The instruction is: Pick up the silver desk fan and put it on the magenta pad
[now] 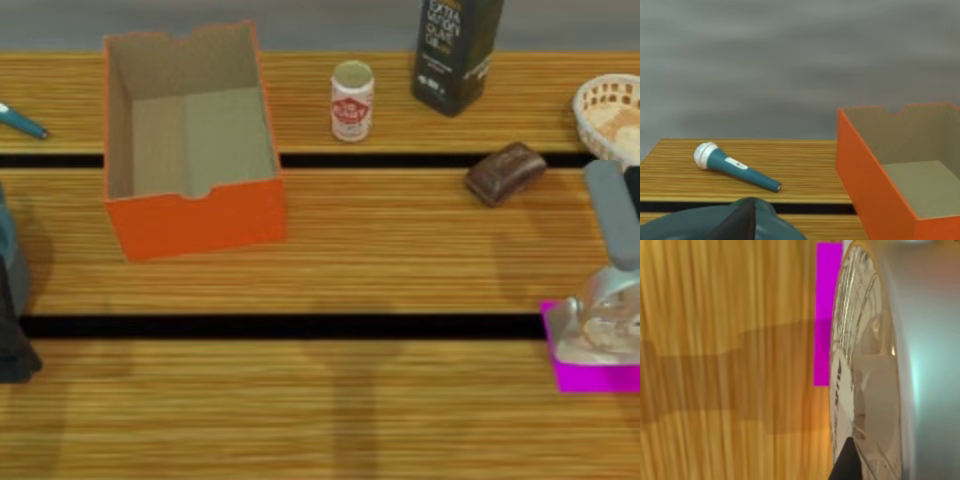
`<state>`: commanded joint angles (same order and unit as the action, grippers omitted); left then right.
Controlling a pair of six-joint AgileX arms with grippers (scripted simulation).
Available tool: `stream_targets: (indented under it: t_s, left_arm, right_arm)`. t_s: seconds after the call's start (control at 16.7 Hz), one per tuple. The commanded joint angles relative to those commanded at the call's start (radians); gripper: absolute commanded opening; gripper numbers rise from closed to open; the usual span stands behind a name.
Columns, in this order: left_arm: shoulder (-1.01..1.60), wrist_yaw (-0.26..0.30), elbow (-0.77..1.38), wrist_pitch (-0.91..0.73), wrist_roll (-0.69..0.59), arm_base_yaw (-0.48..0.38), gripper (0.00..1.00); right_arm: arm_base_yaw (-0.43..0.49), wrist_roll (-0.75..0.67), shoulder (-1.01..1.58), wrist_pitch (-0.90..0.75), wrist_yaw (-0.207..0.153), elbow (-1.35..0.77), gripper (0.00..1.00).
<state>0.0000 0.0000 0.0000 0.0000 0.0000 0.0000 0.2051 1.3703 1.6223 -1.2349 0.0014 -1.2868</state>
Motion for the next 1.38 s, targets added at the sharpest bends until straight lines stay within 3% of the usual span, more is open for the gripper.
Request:
stream_targets:
  t_s: [0.24,1.02,1.38]
  left_arm:
    - [0.000,0.000,0.000,0.000,0.000,0.000,1.00]
    - [0.000,0.000,0.000,0.000,0.000,0.000,1.00]
    - [0.000,0.000,0.000,0.000,0.000,0.000,1.00]
  right_arm:
    - [0.000,0.000,0.001,0.006,0.000,0.006,0.00]
    - [0.000,0.000,0.001,0.006,0.000,0.006,0.98]
    - [0.000,0.000,0.001,0.006,0.000,0.006,1.00]
